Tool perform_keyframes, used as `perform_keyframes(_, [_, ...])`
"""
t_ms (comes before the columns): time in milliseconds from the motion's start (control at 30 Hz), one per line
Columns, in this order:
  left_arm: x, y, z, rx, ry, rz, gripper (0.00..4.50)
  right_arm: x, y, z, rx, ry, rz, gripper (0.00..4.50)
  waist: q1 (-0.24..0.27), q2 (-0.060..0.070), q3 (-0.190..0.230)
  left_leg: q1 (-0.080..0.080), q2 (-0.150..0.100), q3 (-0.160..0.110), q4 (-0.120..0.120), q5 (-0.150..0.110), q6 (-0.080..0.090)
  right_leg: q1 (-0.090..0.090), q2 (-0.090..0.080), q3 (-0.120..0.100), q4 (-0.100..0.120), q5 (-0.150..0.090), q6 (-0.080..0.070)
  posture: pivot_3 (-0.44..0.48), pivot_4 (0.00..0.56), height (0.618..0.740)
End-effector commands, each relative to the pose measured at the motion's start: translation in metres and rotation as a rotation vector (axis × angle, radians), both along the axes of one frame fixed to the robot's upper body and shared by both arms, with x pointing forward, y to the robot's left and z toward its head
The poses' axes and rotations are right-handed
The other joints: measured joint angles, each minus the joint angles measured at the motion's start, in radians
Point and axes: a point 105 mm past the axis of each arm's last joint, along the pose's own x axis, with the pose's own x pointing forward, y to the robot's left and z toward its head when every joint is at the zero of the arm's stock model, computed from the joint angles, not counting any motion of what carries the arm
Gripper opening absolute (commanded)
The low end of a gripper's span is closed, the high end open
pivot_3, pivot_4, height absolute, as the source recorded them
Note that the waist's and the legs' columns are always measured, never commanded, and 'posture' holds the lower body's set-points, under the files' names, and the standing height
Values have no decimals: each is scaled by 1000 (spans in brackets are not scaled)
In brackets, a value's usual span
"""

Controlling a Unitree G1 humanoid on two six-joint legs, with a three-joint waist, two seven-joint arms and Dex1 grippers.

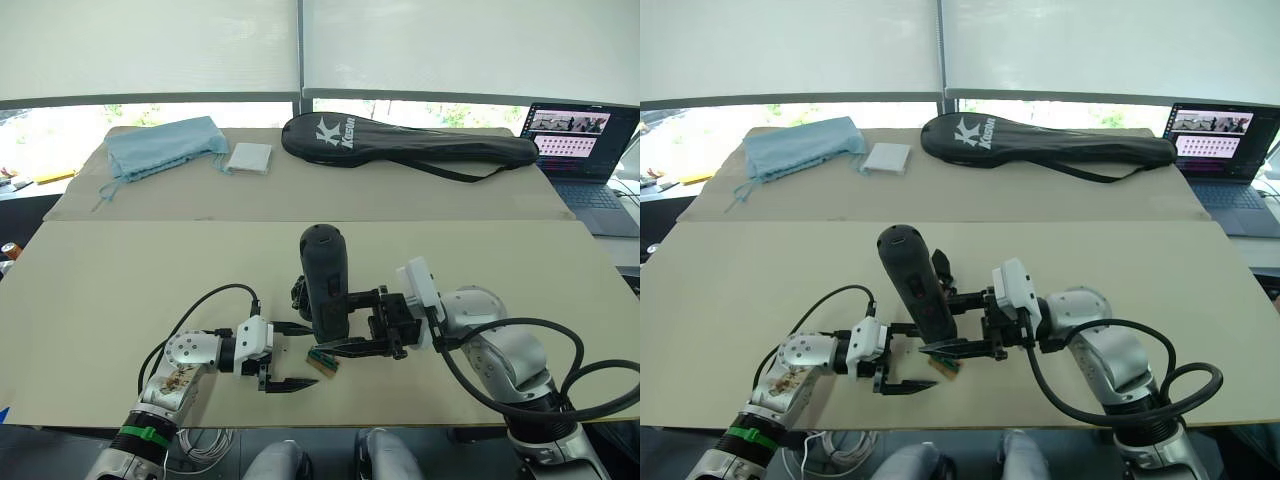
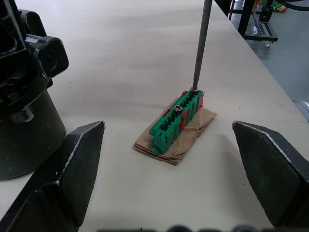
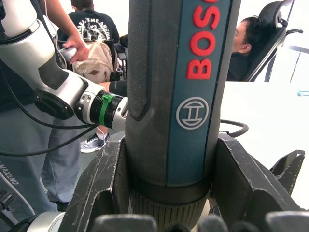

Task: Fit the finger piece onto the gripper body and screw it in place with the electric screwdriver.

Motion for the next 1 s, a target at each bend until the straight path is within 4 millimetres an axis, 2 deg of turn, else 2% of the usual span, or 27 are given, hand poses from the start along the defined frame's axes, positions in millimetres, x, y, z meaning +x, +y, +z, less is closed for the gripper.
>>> perform_keyframes(33, [-14, 0, -24, 53, 92, -21, 4500, -6, 2, 8, 32, -48, 24, 1936, 0, 0, 0, 0, 0, 0, 0, 0, 0, 0, 0, 0, 0, 0, 0, 0, 150, 740])
perform_keyframes(700, [-14, 0, -24, 50, 93, -17, 4500, -10, -2, 7, 18, -63, 29, 1936, 0, 1, -1, 0, 0, 0, -1, 0, 0, 0, 0, 0, -1, 0, 0, 0, 150, 740])
perform_keyframes(1000, [-13, 2, -21, 39, 87, -7, 4500, -12, 1, 18, 61, -81, 54, 1936, -1, 1, -1, 0, 0, 0, -1, 0, 0, 0, 0, 0, -1, 0, 0, 0, 150, 740])
